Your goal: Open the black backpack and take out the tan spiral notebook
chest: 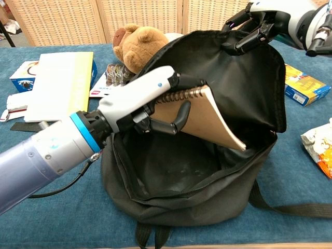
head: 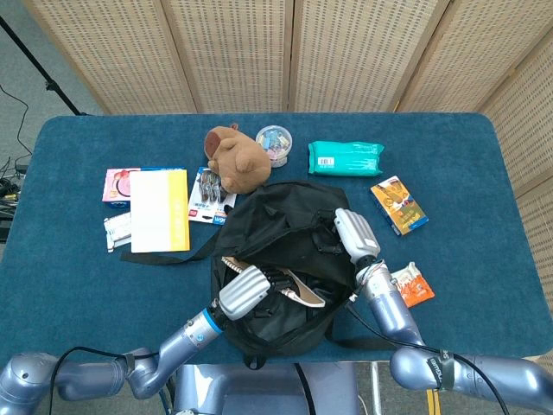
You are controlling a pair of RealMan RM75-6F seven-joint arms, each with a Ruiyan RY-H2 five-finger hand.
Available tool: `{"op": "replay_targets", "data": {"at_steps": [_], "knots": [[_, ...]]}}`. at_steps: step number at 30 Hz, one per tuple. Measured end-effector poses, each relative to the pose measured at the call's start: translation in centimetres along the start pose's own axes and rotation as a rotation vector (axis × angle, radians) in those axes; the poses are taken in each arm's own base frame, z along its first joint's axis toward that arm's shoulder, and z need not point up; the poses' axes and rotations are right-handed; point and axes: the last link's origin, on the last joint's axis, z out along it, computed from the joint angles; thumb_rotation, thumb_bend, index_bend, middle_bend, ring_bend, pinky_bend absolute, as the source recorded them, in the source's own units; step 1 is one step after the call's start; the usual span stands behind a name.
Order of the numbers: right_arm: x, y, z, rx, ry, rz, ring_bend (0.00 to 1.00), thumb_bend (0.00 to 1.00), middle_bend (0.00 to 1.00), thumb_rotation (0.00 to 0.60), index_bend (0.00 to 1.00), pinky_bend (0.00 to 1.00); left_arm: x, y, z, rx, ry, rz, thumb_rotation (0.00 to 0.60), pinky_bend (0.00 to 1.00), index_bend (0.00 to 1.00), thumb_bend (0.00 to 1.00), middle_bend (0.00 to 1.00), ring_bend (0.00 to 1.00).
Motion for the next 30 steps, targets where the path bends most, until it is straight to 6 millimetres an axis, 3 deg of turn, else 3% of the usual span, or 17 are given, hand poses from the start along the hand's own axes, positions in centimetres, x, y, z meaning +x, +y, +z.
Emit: {"op": "replay_targets", "data": {"at_steps": [18,30], "knots": [[-0.6,1.0,0.0,-0.048,0.001,0.001,0.57,0.65,0.65,0.6,0.72,0.63,2.7,3.2,-1.6,-0.061,0.059,-0.189,0.6,0.61,0.78,1.0,0.6,0.48],[-1.6,1.0,-0.5,-0.055,-0.007,-0.026,0.57,0.65,0.65,0.6,0.72,0.63,6.6,5.7,-3.2,-0.099,0.139,-0.25,0.6,0.61,0.78,1.0,0.6,0.49]]}}
